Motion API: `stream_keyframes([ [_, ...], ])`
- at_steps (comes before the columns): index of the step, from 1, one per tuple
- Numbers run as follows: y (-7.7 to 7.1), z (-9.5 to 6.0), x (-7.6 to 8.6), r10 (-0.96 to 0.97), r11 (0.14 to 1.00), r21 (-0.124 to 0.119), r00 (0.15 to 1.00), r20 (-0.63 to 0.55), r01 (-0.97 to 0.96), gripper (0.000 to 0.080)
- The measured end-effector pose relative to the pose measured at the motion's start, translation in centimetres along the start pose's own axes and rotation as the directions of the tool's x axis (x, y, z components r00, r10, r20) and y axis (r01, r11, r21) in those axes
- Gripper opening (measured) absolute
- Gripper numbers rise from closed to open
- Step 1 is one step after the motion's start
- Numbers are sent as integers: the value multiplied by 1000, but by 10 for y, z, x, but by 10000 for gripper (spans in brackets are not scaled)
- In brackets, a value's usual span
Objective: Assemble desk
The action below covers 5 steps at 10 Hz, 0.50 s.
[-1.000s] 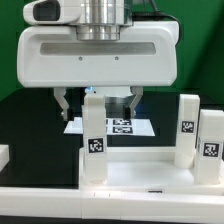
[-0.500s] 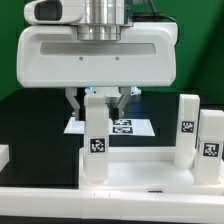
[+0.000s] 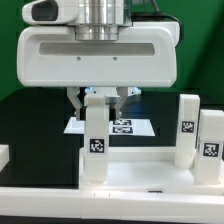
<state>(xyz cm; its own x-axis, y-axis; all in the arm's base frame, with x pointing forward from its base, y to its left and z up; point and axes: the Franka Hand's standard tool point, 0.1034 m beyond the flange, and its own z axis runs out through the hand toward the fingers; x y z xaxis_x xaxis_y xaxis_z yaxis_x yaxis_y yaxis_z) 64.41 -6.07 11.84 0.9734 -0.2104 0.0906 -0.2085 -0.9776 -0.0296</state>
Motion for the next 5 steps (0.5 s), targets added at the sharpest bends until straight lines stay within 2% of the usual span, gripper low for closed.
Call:
stream_keyframes([
  [2, 1, 1, 0, 215, 977, 0, 976, -4, -215, 288],
  [5, 1, 1, 0, 522, 853, 4, 853, -8, -522, 288],
])
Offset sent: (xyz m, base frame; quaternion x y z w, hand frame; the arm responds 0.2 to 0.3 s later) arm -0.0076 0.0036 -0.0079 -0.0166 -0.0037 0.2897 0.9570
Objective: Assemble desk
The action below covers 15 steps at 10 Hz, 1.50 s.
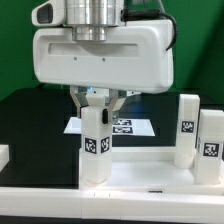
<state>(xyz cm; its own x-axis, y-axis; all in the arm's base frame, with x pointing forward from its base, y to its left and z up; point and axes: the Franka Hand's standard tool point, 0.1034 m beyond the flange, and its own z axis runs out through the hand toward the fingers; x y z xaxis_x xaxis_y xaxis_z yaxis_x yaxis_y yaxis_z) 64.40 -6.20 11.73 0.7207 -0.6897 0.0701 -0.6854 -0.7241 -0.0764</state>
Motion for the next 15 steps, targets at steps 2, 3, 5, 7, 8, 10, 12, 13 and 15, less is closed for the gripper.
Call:
stream_keyframes([
  [2, 1, 1, 0, 210, 978, 5, 978, -1, -210, 288],
  [3, 1, 1, 0, 286, 958, 6, 958, 1, -286, 288],
  [5, 0, 1, -1, 453, 892, 3, 892, 5, -453, 289],
  [7, 0, 1, -1, 522, 853, 5, 853, 8, -522, 289],
  [8, 0, 1, -1, 508, 861, 5, 861, 8, -508, 289],
  [10, 1, 1, -1, 443, 896, 4, 896, 9, -443, 469],
  [12, -2, 2, -3, 292, 956, 5, 956, 9, -292, 586],
  [13, -4, 2, -6, 219, 976, 6, 976, 9, -219, 638],
  [15, -3, 2, -5, -12, 1000, 7, 1000, 7, 12, 646],
])
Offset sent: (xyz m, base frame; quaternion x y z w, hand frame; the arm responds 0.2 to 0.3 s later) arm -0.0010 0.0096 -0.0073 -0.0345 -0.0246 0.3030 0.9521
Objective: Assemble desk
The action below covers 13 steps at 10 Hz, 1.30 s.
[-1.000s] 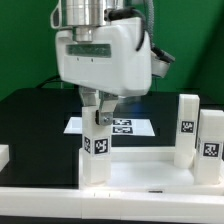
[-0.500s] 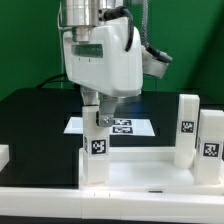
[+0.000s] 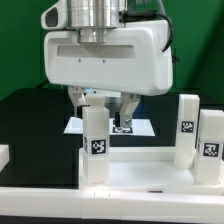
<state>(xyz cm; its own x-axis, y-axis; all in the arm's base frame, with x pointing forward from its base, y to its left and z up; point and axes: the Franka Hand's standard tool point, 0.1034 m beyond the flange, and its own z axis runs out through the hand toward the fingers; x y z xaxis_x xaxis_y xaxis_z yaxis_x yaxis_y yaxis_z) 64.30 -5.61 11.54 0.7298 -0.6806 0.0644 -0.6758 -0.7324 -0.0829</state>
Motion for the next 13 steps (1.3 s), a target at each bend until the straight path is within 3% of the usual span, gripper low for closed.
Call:
stream_keyframes([
  [5, 1, 1, -1, -426, 905, -7, 905, 2, 426, 649],
  [8, 3, 1, 1, -612, 791, -7, 791, 4, 612, 649],
  [10, 4, 1, 2, -747, 664, -14, 664, 8, 747, 649],
  [13, 6, 1, 3, -832, 554, -24, 554, 16, 832, 649],
])
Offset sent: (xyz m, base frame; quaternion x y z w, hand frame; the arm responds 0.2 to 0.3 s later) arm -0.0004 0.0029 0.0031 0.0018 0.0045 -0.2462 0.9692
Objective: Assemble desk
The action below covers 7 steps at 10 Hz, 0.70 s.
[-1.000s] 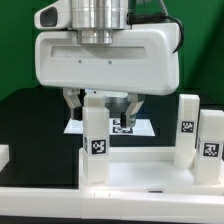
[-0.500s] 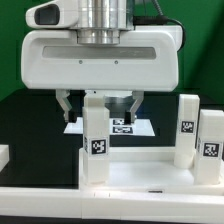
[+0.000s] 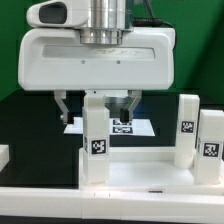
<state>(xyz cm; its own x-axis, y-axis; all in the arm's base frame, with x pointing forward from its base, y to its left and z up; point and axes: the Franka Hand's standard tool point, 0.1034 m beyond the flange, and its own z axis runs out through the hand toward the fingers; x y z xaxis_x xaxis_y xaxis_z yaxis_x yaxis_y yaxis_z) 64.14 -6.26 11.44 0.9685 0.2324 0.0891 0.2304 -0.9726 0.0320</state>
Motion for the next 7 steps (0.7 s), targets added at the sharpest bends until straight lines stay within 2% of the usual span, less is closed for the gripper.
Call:
stream_keyframes([
  [1, 0, 0, 0, 2, 1000, 0, 1000, 0, -2, 602],
  [2, 0, 0, 0, 3, 1000, 0, 1000, 0, -3, 602],
  [3, 0, 0, 0, 4, 1000, 0, 1000, 0, -4, 426],
  [4, 0, 0, 0, 24, 1000, 0, 1000, 0, -24, 426],
  [5, 0, 0, 0, 23, 1000, 0, 1000, 0, -23, 289],
  [7, 0, 0, 0, 102, 995, 1, 995, 0, -102, 289],
])
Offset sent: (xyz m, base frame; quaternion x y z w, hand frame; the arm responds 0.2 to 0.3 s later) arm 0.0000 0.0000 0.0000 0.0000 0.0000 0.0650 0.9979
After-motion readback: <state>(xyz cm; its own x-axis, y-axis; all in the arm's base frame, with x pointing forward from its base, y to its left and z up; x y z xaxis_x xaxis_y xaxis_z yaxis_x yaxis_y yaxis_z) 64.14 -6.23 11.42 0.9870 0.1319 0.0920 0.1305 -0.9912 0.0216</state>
